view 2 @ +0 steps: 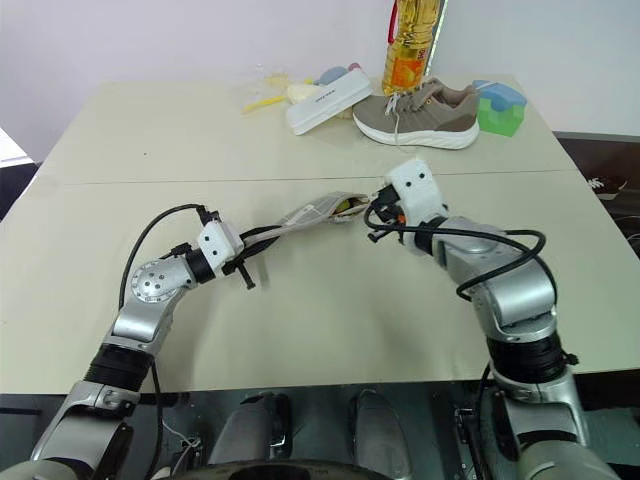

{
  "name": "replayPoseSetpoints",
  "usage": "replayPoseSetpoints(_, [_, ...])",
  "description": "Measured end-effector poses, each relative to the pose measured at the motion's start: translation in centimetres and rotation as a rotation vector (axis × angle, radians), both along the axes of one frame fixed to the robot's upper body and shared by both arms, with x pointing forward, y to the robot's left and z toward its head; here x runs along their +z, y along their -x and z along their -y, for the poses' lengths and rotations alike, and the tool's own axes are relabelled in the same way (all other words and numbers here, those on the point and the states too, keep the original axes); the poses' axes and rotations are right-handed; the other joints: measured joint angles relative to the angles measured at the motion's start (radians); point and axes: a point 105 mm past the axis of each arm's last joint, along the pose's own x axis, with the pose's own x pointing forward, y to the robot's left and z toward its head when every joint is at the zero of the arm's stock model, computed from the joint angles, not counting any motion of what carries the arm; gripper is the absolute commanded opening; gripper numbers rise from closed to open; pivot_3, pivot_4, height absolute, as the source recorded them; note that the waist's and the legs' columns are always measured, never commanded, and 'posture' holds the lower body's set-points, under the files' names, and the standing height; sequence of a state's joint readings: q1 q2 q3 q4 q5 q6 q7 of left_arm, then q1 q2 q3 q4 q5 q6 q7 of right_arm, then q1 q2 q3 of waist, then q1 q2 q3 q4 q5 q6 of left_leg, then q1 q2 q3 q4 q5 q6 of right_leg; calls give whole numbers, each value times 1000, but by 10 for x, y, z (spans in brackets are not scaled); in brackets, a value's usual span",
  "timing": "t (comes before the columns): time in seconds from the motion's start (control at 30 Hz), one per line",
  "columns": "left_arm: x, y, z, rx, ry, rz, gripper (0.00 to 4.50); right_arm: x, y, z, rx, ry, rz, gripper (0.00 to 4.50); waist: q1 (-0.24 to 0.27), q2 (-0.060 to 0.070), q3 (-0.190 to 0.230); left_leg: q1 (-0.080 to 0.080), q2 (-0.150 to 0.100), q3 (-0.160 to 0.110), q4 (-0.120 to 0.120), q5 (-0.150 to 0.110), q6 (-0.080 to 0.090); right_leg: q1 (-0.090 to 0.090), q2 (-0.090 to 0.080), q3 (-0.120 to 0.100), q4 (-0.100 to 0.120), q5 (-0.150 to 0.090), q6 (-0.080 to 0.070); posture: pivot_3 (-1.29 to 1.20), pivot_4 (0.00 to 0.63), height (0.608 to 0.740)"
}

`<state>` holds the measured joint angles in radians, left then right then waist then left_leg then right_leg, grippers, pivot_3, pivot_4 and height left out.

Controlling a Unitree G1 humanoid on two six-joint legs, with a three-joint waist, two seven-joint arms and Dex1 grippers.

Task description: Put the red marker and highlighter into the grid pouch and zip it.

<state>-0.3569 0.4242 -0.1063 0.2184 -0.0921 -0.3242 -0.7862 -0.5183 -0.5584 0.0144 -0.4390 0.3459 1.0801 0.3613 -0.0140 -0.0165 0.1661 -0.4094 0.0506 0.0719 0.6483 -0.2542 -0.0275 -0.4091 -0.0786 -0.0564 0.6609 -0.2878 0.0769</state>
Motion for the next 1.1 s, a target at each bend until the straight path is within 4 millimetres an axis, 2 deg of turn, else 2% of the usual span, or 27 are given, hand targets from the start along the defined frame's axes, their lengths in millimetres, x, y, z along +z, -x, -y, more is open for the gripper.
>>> replayPoseSetpoints(0.17, [-5,0,-4,5,-15,6,0,3,-4,15,-50,22,18,47,1,0,0,0,0,0,0,0,0,0,0,0,0,0,0,0,150,740])
replayPoseSetpoints(0.47, [-8,0,-7,6,-27,11,0,1,-5,18,-61,29,20,47,1,0,0,0,0,0,0,0,0,0,0,0,0,0,0,0,150,740])
replayPoseSetpoints(0.6, [-13,3,-13,7,-59,4,0,-9,-5,31,-107,90,5,47,0,0,0,0,0,0,0,0,0,0,0,0,0,0,0,0,150,740])
replayPoseSetpoints(0.7, [-20,6,-16,3,-70,-20,0,-19,-3,31,-93,124,-19,47,0,0,0,0,0,1,0,0,0,0,0,0,0,0,0,0,150,740])
replayPoseSetpoints(0.73, [-22,7,-17,-1,-73,-39,322,-21,-1,29,-77,130,-27,11,-1,0,0,0,0,1,0,0,0,0,0,0,0,0,0,0,150,740])
replayPoseSetpoints(0.83, [-32,10,-23,1,-58,-126,1494,-24,11,16,18,115,-46,915,-1,0,0,0,1,0,0,0,0,0,0,0,0,0,0,0,150,740])
replayPoseSetpoints(0.87, [-36,12,-25,3,-62,-153,1930,-25,16,10,57,104,-54,1326,0,0,0,0,1,0,0,0,0,0,0,0,0,0,0,0,150,740])
replayPoseSetpoints(1.0, [-40,17,-34,28,-68,-197,4033,-31,39,3,182,96,-88,3474,4,-1,0,0,1,-1,0,0,0,0,-1,0,-1,0,0,0,150,740])
replayPoseSetpoints(1.1, [-40,21,-53,87,-63,-221,4033,-38,58,14,230,91,-114,3474,4,-1,0,0,1,-3,-1,0,1,1,-1,0,-4,0,0,0,150,740])
